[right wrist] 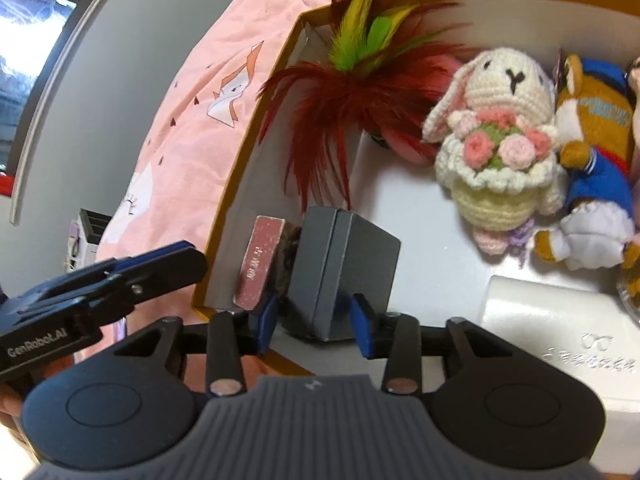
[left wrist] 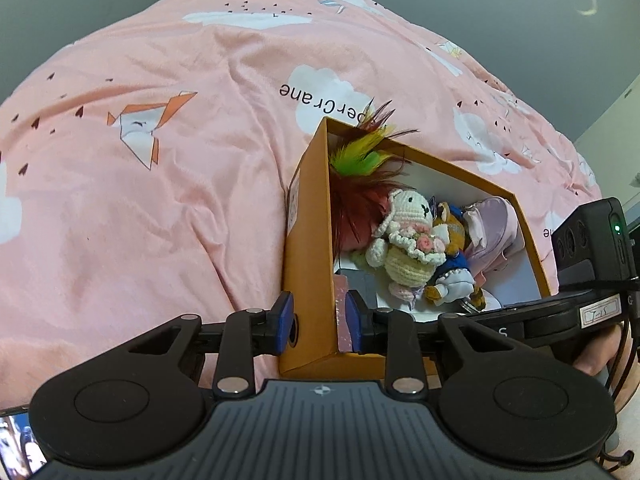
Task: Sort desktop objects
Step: 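Open both tools to release the maroon and gray boxes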
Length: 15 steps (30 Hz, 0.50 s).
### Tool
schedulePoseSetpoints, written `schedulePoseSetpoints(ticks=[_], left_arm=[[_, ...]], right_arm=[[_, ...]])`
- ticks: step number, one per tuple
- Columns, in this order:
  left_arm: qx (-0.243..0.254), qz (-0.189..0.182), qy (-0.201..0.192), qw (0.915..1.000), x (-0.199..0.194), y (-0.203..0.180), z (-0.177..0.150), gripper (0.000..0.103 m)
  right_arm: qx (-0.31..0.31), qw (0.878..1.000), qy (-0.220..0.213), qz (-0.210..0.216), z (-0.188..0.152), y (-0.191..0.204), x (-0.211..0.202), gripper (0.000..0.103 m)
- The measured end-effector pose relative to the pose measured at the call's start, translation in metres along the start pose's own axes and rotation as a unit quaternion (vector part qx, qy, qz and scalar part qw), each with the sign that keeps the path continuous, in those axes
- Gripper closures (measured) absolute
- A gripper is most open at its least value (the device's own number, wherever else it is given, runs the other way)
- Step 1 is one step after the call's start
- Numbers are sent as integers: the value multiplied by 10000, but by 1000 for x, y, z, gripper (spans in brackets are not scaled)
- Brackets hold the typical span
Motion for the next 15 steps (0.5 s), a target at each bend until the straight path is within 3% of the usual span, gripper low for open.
schedulePoseSetpoints(ticks=[6,15], left_arm=[[-68,-194,88,9998,4,-3,-4,73],[37,-70,-153,9999,-7,-7,-6,73]], right_arm=[[146,9997,-121,128,-1,-3,-2,65],[225,9996,-156,109,-3,-5,-4,62]])
Point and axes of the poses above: each gripper's, at about its wrist camera, not at the fingertips, and x roughly the way its jaws point, y to its left, z to its top, the point moved 7 cm from there along x, roughly the way its jaws point, and after that the axes turned 10 degrees about -x, right-handed, at the moved point
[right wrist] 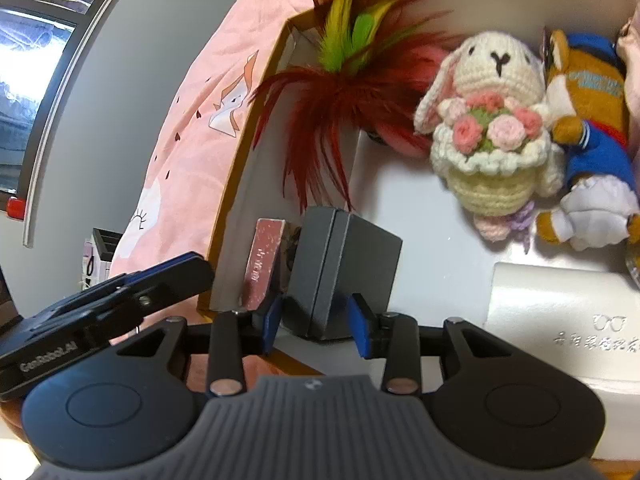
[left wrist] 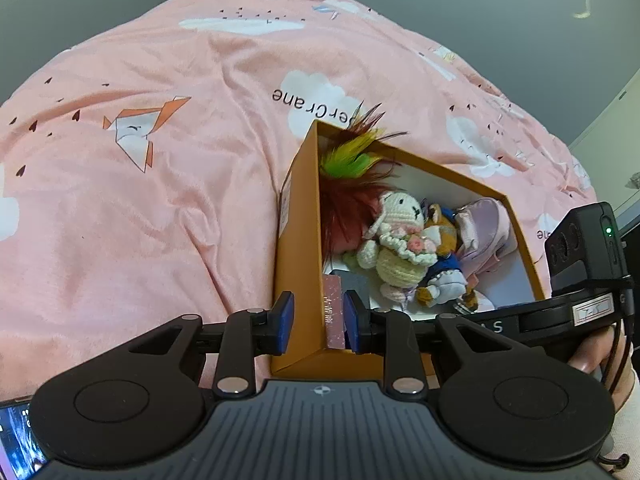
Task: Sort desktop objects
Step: 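Open both tools to release the maroon and gray boxes, then move both tools back down to the gold cube and white tube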
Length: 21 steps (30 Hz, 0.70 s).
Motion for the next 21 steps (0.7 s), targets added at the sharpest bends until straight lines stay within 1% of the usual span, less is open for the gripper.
schedulePoseSetpoints(ticks=[4,8,10,13,15,17,19,21], left_arm=[[56,-84,-93,9999,-9,-7,-3,73],[193,-176,-250,9993,-23,-16,-10,73],[296,-253,-302,9988,-31,-22,-16,73],[592,-417,-333,9968,-42,-37,-30,73],[815,-515,-285,9949,-46,-47,-41,73],[964,-555,-178,9936,-46,-54,-54,73],[1105,-508,-27,9926,-41,-60,-67,73],[1190,-466,117,9917,-35,-63,-79,73]], right_arm=[[-201,9996,-135,-175,0,4,-6,59],[-410,9982,-304,-315,-1,10,-17,59],[-493,9974,-420,-314,-2,14,-26,59],[-837,9936,-675,-338,-10,27,-49,59],[-1131,9890,-866,-408,-19,37,-64,59],[-1518,9805,-1045,-675,-33,46,-81,59],[-1712,9762,-1120,-716,-48,51,-93,59],[-1785,9745,-1139,-741,-67,51,-103,60]])
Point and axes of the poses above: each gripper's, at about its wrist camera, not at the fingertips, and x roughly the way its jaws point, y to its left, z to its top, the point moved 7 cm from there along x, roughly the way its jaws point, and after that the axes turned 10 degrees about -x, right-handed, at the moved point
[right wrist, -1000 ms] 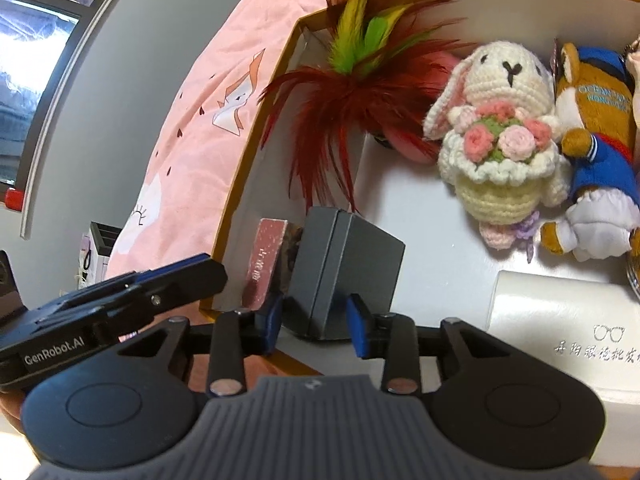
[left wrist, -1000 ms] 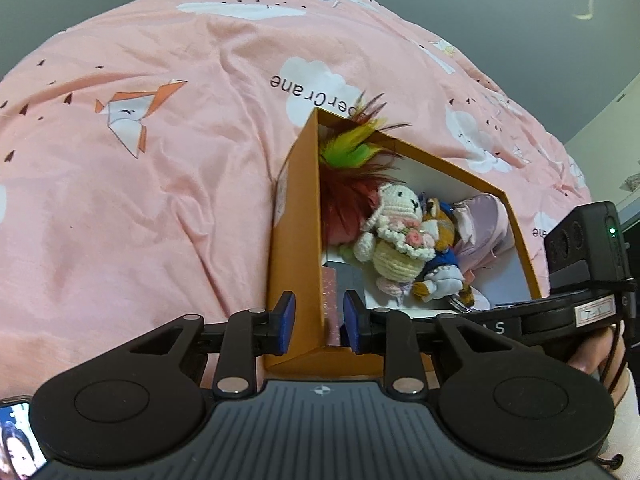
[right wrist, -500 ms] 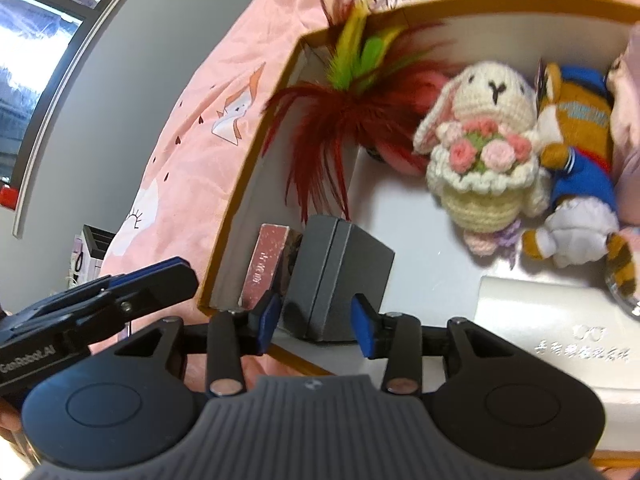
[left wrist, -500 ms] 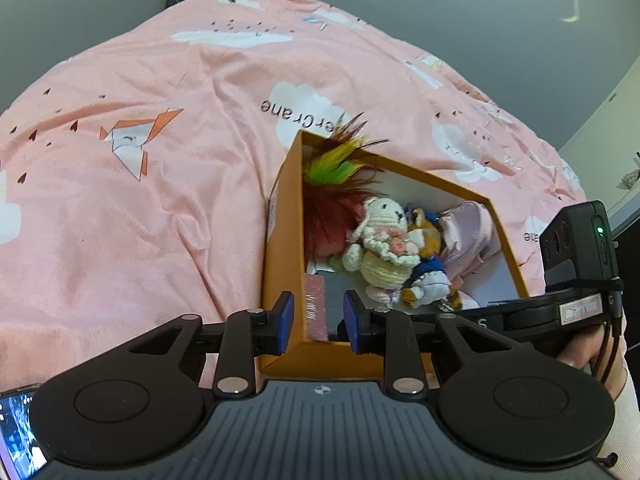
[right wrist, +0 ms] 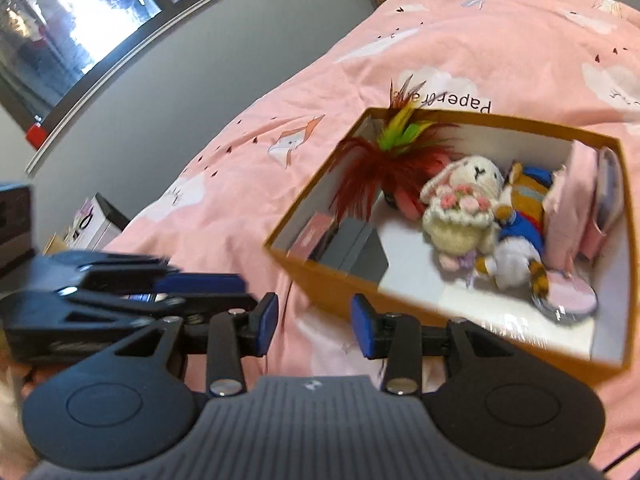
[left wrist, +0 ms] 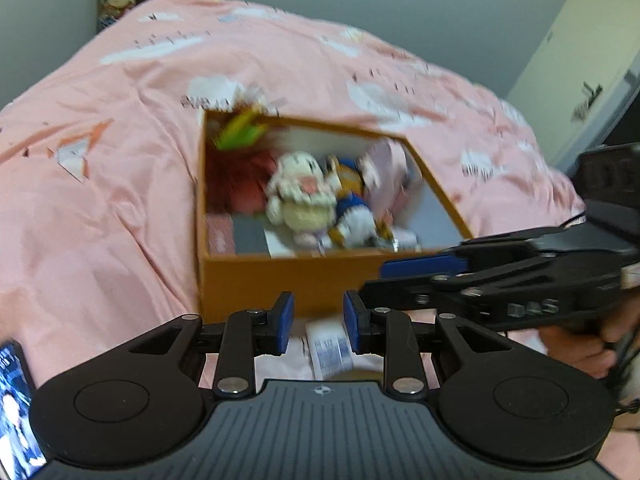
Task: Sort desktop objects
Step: 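Move both tools back down to the gold cube and white tube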
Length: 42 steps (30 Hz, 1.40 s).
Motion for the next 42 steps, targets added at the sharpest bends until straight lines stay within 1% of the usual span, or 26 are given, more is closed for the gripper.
schedulePoseSetpoints(ticks=[1,4,5,8,9,10,11,12,14,16,18,19,20,22,26,30,33,34,37,40,42], left_arm=[[20,-1,106,9999,4,-2,-5,73],[4,5,428,9991,18,-5,-21,73],[5,106,522,9986,23,-5,-26,73],[79,591,791,9951,38,-1,-41,73],[132,710,884,9935,43,0,-46,73],[184,779,961,9921,46,1,-51,73],[248,829,1056,9906,50,1,-57,73],[311,877,1131,9892,53,1,-62,73],[422,1013,1211,9866,57,1,-71,72],[523,1207,1245,9835,59,5,-78,73],[599,1348,1184,9820,58,9,-80,72],[581,1336,1157,9825,57,10,-80,72],[528,1278,1139,9838,55,11,-79,71],[450,1212,1113,9853,54,13,-77,70],[385,1260,1115,9850,56,15,-75,69],[353,1231,1158,9850,60,16,-75,69],[344,1225,1163,9850,60,17,-75,69],[339,1224,1165,9850,60,17,-75,69],[322,1215,1168,9852,61,18,-75,69],[337,1187,1183,9853,62,17,-77,69],[344,1140,1201,9856,63,16,-78,69]], right_arm=[[-14,10000,2,-57,-6,1,-4,60],[-3,9991,119,-412,-31,-2,-10,60],[27,9985,199,-514,-41,-4,-11,59],[223,9955,603,-691,-69,-10,-3,57],[302,9942,726,-737,-76,-12,0,56],[382,9925,847,-795,-83,-14,4,49],[450,9905,974,-866,-91,-16,7,46],[477,9887,1077,-929,-96,-17,10,46],[479,9864,1249,-958,-105,-15,17,44],[385,9856,1391,-878,-112,-9,24,43],[211,9831,1503,-1019,-116,-6,28,40],[104,9819,1530,-1112,-116,-5,31,36],[-19,9801,1574,-1210,-117,-4,34,35],[-135,9776,1684,-1257,-121,-3,41,35],[-128,9762,1862,-1100,-129,-1,54,35],[-56,9768,1874,-1031,-131,-1,58,35],[-9,9783,1835,-963,-131,-2,57,42],[-6,9790,1813,-935,-131,0,56,46],[-38,9807,1719,-933,-128,1,49,54],[-76,9790,1637,-1216,-124,-7,39,55],[10,9781,1577,-1362,-122,-17,32,55]])
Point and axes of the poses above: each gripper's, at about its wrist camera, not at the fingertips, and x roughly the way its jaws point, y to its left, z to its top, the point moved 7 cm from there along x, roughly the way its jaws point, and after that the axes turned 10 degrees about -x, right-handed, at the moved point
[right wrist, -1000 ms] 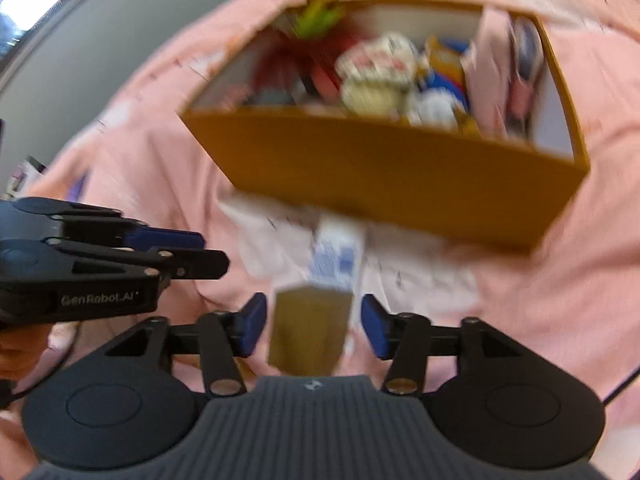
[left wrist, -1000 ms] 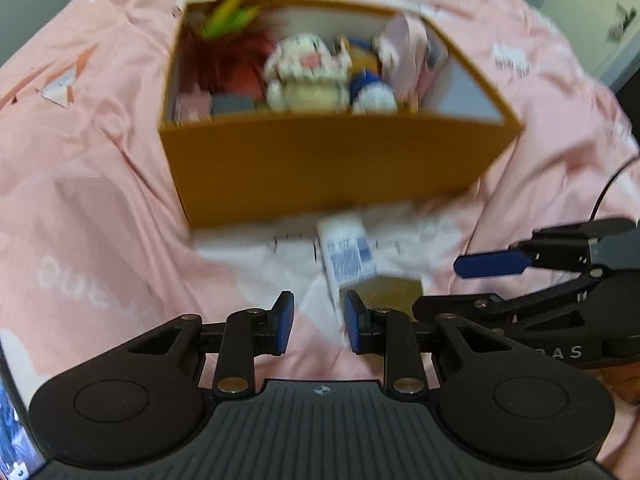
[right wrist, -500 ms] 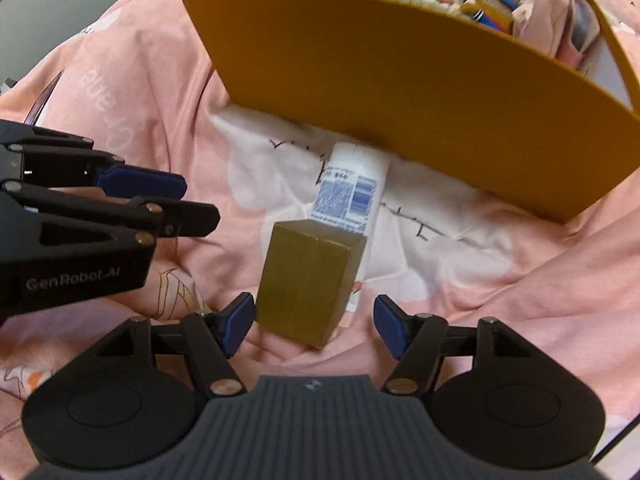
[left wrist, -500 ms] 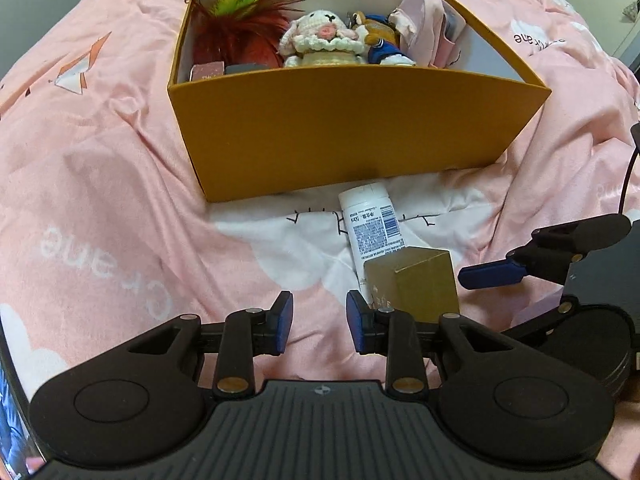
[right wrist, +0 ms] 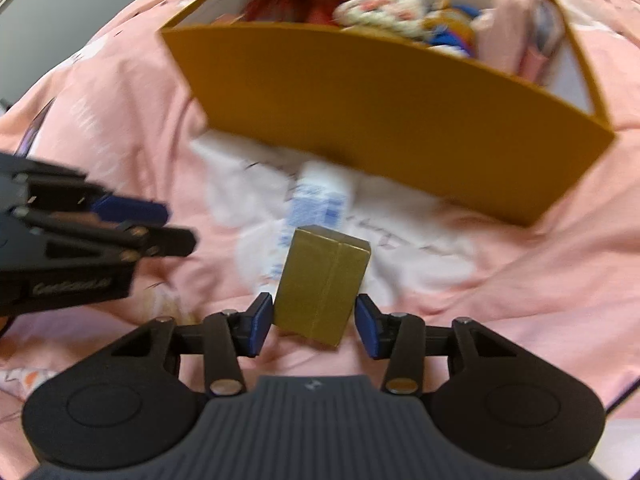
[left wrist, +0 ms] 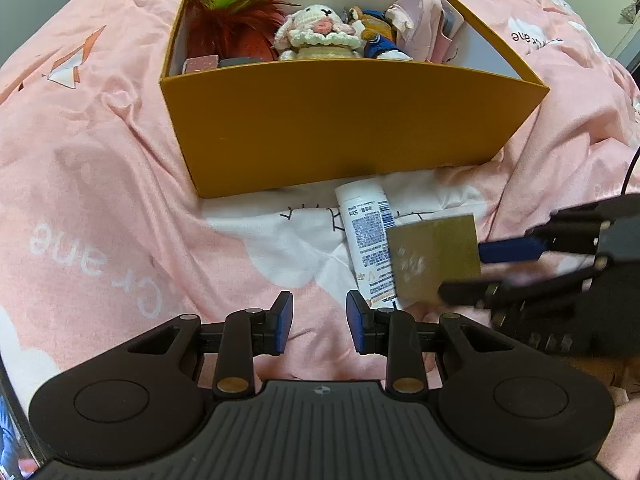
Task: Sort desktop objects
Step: 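Move both tools back down to the gold cube and white tube, then grasp the gold cube with the right tool while the left tool grasps the white tube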
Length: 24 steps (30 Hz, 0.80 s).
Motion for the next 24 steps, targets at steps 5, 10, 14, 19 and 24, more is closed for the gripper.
schedulePoseSetpoints(ticks=[5,10,14,19,24], left_arm=[[13,-311,32,9995,3,-5,1,69],[32,-688,290,9972,15,-12,2,62],[200,-674,519,9962,31,-19,0,55],[280,-611,806,9945,55,-21,0,55],[273,-607,976,9930,69,-19,-2,55]], right_arm=[[209,9993,-71,-318,-3,-21,-2,53],[416,9990,-32,-170,-6,-25,5,48],[496,9987,9,-63,-9,-26,13,45],[889,9956,40,306,-13,-37,22,43],[1325,9887,75,690,-15,-45,32,42]])
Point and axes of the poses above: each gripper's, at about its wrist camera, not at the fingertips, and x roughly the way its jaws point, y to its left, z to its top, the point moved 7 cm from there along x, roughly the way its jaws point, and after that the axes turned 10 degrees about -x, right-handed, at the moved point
